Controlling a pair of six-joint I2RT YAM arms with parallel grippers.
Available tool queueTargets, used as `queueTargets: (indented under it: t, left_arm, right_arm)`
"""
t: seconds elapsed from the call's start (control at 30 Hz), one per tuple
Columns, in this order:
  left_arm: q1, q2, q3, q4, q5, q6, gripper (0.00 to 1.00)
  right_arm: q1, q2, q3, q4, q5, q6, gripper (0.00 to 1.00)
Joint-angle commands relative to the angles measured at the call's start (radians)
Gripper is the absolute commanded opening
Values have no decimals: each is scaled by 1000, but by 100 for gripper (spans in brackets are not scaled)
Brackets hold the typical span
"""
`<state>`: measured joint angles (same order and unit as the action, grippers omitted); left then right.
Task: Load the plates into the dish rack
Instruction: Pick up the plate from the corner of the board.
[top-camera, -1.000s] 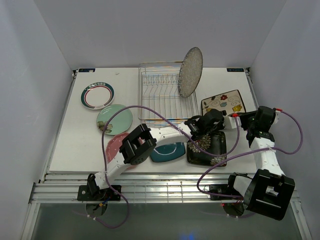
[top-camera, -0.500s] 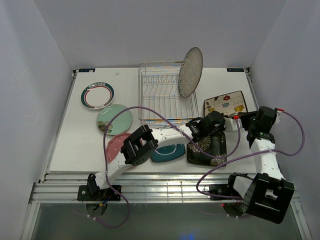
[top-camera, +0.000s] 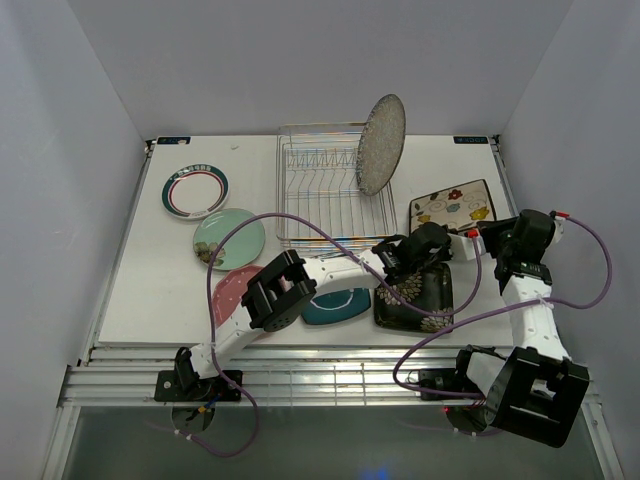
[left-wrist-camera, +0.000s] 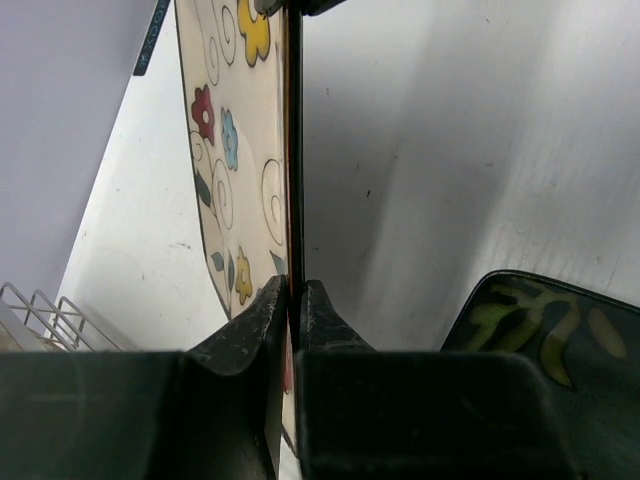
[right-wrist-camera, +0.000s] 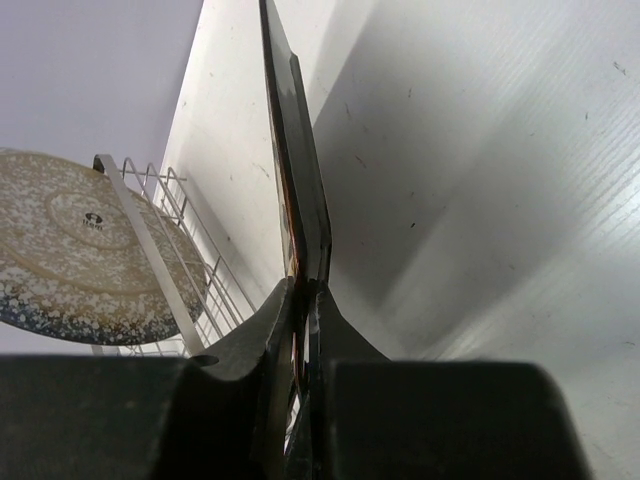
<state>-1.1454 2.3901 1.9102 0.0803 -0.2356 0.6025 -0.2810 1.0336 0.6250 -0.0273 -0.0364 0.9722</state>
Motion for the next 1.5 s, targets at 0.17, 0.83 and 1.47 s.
queueTargets:
  t: [0.17,0.83,1.47]
  left_arm:
    - [-10,-28,6,53,-42,-3,0]
    - [-43,-52,-25,187,-209,14,0]
    - [-71,-43,16,324,-297,160,0]
  right_arm:
    - [6,-86,136,138,-36,-82,8]
    - [14,-93,277,79,-120,-250,8]
    - [25,-156,404,-17,-247,-309,8]
